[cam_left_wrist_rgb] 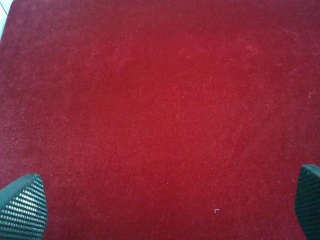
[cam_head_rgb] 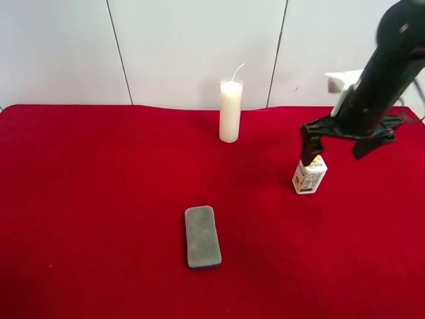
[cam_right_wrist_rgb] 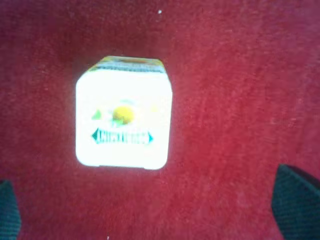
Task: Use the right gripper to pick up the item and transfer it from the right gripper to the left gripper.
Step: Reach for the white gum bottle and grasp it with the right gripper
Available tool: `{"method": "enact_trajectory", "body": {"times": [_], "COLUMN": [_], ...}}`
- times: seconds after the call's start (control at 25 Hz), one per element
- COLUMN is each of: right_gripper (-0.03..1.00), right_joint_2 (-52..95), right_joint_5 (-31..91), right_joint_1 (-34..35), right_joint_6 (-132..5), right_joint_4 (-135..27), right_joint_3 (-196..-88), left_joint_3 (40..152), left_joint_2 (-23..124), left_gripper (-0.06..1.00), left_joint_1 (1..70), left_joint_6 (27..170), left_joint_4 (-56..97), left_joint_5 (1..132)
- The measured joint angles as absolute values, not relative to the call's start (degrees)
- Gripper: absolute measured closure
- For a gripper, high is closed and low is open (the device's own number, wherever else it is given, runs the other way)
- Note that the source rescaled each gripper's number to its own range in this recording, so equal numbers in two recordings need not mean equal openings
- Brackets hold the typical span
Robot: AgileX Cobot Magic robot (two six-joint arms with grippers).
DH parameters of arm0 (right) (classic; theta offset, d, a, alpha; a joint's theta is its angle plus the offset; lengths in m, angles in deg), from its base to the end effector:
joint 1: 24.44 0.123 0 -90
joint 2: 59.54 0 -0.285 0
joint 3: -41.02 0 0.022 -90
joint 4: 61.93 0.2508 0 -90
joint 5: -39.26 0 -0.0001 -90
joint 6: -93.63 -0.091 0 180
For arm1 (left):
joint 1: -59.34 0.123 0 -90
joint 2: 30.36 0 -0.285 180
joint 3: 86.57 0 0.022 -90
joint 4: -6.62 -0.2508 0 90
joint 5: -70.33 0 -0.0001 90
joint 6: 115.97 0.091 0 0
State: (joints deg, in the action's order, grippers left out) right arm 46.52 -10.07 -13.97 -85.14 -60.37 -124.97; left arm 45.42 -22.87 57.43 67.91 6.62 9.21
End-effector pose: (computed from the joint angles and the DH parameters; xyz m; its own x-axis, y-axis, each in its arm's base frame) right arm 0.3178 0.0606 0.2008 -0.9658 -0.1823 -0.1842 -0.1890 0.9818 0.0196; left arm -0.0070 0.0002 0.2795 -0.4445 0.0825 -0.8919 0.0636 0.9961 0.0605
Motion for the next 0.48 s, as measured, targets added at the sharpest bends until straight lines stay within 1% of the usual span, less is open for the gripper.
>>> {"method": "enact_trajectory", "body": {"times": [0.2, 0.48], "right_gripper": [-0.03, -0.03], "right_joint_2": [51.8, 54.2], "right_joint_5": [-6.9, -2.9], "right_joint_1": [-13.9, -13.9], "right_joint_6": [-85.1, -85.1], "right_joint_4": [-60.4, -60.4], "right_joint_3": [-125.0, -125.0], "left_joint_3": [45.4, 45.4], "left_joint_2": [-22.9, -22.9], "left_gripper": [-0.06, -0.06], "left_joint_1": [57.4, 57.4], "left_joint_6": [67.9, 67.9], "left_joint_4": [6.6, 6.6], "left_joint_5": [9.2, 9.2]}}
